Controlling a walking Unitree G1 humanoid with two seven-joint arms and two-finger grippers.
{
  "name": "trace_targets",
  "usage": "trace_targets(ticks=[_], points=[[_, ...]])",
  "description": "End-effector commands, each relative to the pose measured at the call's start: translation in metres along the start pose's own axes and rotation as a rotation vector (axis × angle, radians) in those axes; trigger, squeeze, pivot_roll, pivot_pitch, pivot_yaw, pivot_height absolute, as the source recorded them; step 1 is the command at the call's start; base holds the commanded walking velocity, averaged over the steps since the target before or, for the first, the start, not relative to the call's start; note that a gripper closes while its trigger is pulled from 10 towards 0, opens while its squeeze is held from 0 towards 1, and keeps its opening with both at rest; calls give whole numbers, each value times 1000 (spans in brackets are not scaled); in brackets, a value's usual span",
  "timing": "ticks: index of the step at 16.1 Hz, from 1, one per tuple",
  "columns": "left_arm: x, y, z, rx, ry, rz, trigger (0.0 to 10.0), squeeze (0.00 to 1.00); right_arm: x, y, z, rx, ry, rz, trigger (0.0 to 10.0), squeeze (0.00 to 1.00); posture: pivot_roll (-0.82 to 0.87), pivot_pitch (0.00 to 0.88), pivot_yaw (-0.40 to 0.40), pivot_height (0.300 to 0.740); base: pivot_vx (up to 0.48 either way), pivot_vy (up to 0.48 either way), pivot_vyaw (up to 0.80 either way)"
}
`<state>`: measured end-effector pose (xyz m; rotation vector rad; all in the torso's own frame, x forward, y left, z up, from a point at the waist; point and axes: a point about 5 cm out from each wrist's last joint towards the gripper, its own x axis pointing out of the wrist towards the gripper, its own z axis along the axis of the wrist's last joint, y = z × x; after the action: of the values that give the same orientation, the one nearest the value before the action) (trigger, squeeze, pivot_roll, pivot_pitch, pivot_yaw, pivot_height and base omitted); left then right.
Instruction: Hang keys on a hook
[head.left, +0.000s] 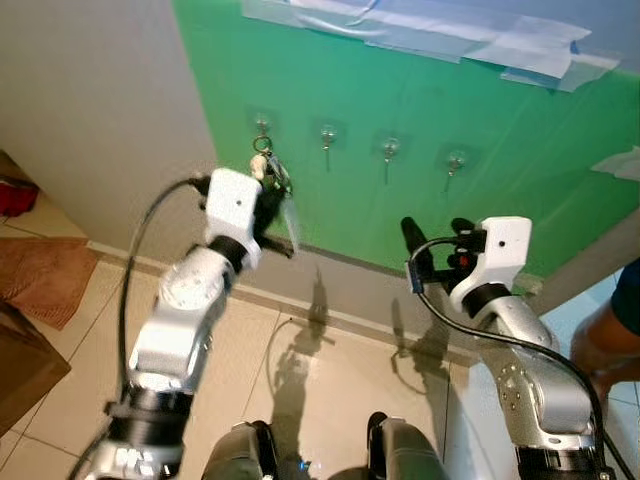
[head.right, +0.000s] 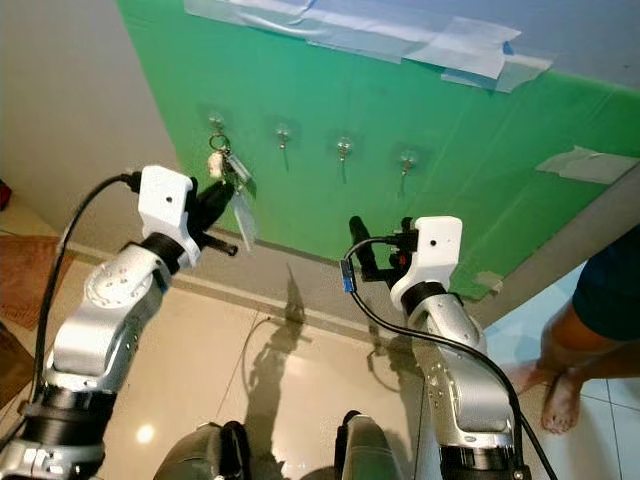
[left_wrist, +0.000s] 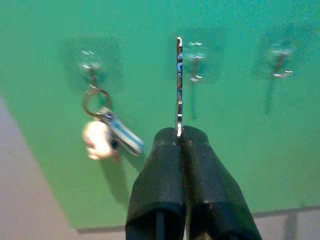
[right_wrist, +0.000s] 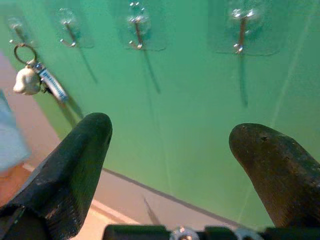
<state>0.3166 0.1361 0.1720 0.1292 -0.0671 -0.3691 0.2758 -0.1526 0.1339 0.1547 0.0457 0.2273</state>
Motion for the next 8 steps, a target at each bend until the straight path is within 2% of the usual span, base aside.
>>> trace_targets(ticks=[1, 5, 8], points=[[1, 7, 0, 33, 3, 24, 0, 0, -4, 0, -2, 5, 17, 5, 10000, 0, -200, 163, 6, 710, 0, 0, 0], [9, 14, -1, 123, 20, 37, 0, 0, -8, 3, -6, 13, 32, 5, 10000, 0, -208, 172, 9, 710, 0, 0, 0], [21, 16, -2, 181, 14, 34, 0, 0, -13, 8, -11, 23, 50, 12, 10000, 0, -210, 173, 10, 710, 0, 0, 0]])
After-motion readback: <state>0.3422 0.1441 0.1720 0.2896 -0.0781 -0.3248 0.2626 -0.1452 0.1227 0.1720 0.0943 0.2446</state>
